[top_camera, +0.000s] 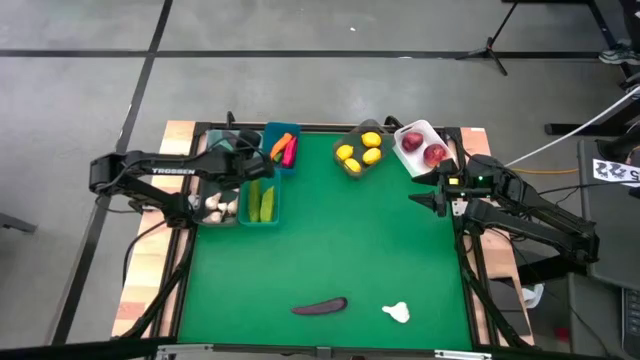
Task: Sort produce into baskets
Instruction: Put the purple eggplant into the transparent bin
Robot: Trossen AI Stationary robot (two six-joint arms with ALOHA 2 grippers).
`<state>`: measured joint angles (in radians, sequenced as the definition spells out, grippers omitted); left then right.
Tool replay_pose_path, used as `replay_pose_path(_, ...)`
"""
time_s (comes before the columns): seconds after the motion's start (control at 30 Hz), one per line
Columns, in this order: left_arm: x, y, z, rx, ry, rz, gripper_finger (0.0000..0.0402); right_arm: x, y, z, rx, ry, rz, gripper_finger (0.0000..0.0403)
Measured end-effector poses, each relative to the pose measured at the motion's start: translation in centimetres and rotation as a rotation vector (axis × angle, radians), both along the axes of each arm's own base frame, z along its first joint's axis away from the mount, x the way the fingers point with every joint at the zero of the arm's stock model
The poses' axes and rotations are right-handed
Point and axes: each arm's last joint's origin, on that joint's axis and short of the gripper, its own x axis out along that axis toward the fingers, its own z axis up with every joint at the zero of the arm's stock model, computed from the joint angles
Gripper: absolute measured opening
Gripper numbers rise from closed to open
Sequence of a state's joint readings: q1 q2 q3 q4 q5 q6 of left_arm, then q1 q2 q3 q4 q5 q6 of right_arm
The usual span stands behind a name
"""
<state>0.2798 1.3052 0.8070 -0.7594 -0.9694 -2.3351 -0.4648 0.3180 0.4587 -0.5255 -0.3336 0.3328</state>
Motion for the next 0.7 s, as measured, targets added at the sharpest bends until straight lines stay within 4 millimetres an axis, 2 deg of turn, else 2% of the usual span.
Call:
replay_pose_path(0.13,0.3,-0.2,-0.4,0.0,0.033,-0.012,0.0194,0.0,0.0,0.0,0.0,0.0,0.0,0.0369)
replay_pose_path(0.37,-0.3,-1.3,0.7,0.031,0.28,-0.198,0.0194,0.0,0.0,0.0,0.0,0.0,0.0,0.0369)
replay_pose_path(0.57,-2.3,-2.1,2.7,0.021,0.717,-0.517,0.0194,0.0,0.0,0.0,0.001,0.0,0.0,0.0369)
replay_pose_path(0.63,-3.0,-2.4,3.4,-0.018,0.803,-0.672,0.0194,0.0,0.0,0.0,0.0,0.0,0.0,0.0369)
replay_pose_path(0.7,-3.8,-2.4,4.1,-0.047,0.801,-0.78,0.0194,0.0,0.0,0.0,0.0,0.0,0.0,0.0369)
